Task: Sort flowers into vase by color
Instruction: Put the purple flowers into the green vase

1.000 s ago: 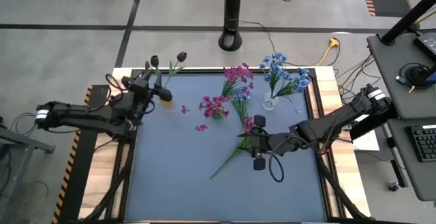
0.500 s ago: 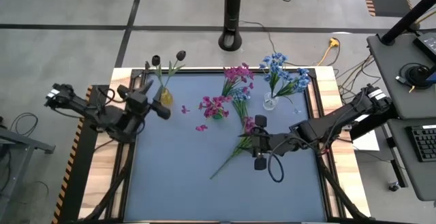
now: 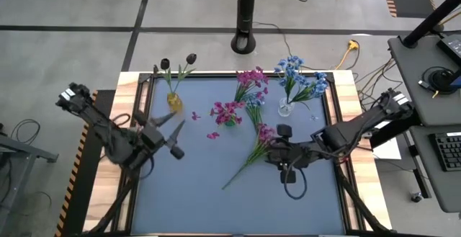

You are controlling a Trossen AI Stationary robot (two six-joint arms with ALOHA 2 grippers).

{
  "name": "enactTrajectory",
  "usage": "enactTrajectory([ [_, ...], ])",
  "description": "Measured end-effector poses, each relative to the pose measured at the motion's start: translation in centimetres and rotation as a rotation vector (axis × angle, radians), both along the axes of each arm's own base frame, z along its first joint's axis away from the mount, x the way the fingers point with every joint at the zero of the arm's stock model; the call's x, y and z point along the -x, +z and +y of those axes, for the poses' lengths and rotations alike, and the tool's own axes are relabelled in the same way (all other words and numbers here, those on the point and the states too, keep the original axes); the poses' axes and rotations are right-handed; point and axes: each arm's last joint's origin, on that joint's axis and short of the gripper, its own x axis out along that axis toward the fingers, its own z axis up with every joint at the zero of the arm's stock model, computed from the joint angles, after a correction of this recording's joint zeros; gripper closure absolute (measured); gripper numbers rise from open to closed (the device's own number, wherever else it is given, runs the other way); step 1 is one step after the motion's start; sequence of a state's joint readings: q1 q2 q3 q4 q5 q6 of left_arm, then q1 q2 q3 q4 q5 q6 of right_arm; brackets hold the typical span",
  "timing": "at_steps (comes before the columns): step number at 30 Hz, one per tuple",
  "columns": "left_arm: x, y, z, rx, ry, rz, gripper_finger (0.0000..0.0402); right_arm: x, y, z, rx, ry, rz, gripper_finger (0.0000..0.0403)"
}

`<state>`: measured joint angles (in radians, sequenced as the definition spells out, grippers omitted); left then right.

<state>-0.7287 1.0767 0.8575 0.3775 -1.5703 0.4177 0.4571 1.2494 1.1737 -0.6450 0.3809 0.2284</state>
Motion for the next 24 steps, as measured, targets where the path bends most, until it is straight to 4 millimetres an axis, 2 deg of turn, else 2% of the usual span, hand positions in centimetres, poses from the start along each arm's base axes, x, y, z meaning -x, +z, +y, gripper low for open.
enactTrajectory([
  [9,1.6,-2.6,-6.1,-0.015,-0.229,0.013,0.0244,1.7,0.8,0.6,-0.036,0.003,0.024,0.0227],
  [15,2.2,-5.0,-9.6,0.072,-0.385,-0.049,0.0244,1.8,0.9,0.5,-0.035,0.003,0.026,0.0227],
  [20,0.3,-7.7,-11.7,0.101,-0.669,0.012,0.0244,1.9,0.9,0.6,-0.052,0.018,0.029,0.0227],
  [24,-2.5,-9.9,-11.4,0.168,-0.703,0.044,0.0244,1.8,1.4,0.6,-0.061,0.019,0.013,0.0227],
])
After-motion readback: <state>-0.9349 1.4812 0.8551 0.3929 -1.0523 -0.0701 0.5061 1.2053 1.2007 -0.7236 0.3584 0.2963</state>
